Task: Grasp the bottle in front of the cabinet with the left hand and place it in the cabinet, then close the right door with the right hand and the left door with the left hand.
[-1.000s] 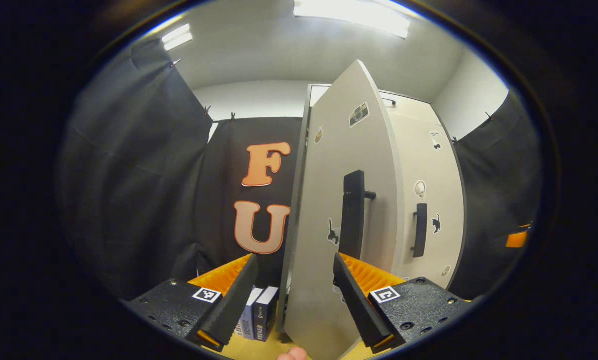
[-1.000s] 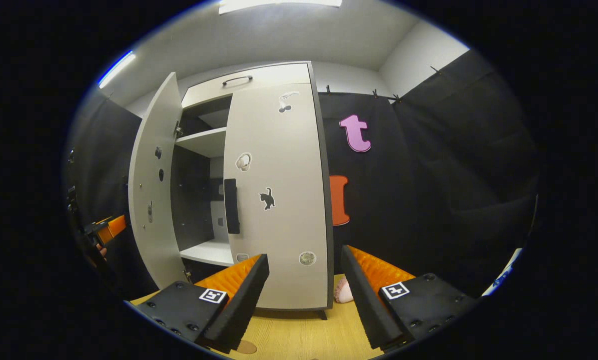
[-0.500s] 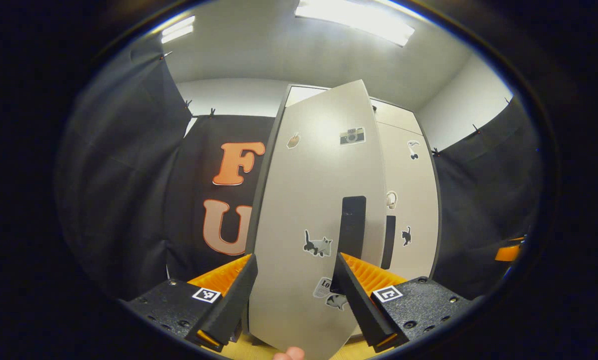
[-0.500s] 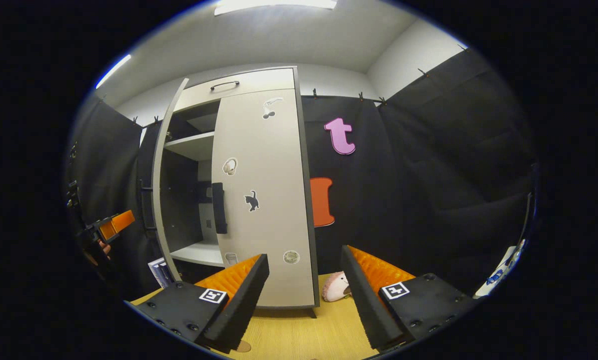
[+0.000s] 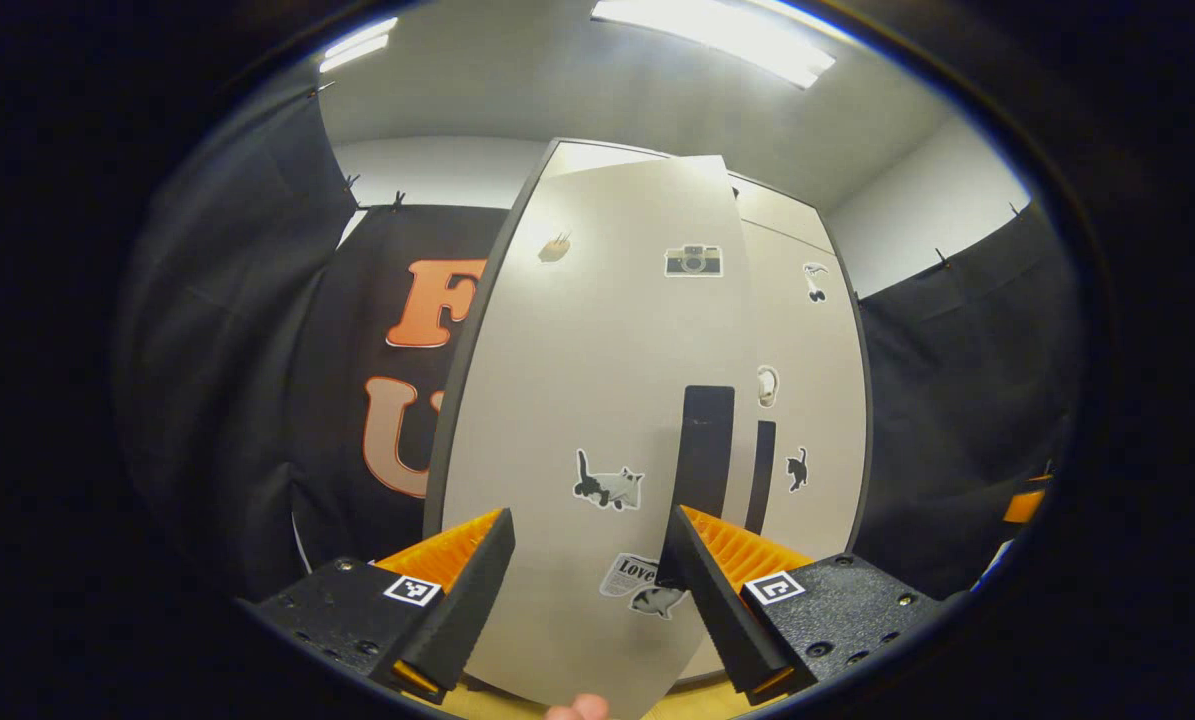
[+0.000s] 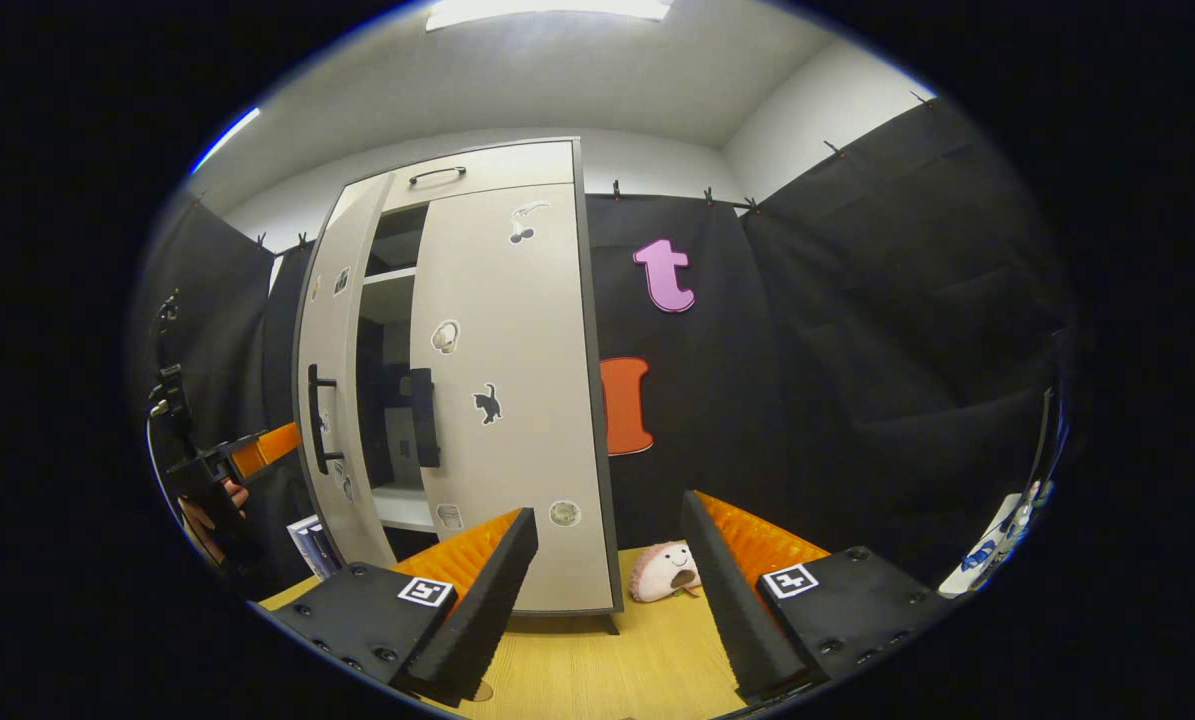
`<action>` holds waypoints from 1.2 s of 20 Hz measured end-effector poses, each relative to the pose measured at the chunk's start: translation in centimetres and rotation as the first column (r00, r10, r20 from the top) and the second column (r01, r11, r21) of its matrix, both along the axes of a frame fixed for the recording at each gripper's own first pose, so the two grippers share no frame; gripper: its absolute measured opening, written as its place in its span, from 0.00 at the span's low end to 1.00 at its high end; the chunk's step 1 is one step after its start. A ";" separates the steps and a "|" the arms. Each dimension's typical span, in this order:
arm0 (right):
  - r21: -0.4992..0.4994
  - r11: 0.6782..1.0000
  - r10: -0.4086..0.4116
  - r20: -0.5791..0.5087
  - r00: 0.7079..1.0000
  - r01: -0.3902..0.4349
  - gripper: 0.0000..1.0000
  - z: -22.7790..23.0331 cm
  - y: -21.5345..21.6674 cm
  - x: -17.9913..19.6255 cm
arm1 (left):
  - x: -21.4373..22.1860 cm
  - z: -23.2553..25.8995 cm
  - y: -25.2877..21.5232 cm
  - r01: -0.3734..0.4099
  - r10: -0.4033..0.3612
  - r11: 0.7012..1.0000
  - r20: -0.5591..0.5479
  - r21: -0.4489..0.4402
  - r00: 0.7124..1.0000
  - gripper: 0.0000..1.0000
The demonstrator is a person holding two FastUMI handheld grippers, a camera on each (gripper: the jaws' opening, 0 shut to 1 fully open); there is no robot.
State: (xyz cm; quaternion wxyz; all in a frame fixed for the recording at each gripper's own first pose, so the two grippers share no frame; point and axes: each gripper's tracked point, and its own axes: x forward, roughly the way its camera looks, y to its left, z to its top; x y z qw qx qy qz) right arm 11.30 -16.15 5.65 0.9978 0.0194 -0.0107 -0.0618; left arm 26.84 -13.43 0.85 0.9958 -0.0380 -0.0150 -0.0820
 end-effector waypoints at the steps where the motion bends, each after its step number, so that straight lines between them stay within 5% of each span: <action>1: -0.005 1.000 -0.010 -0.002 1.000 0.010 0.96 -0.1 -0.3 -0.1 | 0.6 -0.4 -0.1 -0.001 0.001 1.000 -0.013 -0.008 1.000 0.95; 8: -0.014 0.997 -0.076 -0.013 0.997 0.076 0.96 -0.4 -3.0 -0.6 | 3.8 -1.6 -1.1 -0.011 0.008 0.998 -0.041 -0.057 0.999 0.95; 24: 0.010 0.994 -0.112 0.002 0.994 0.112 0.96 -0.7 -4.9 -0.4 | 7.6 -2.7 -3.5 -0.007 0.008 1.000 -0.046 0.030 0.999 0.96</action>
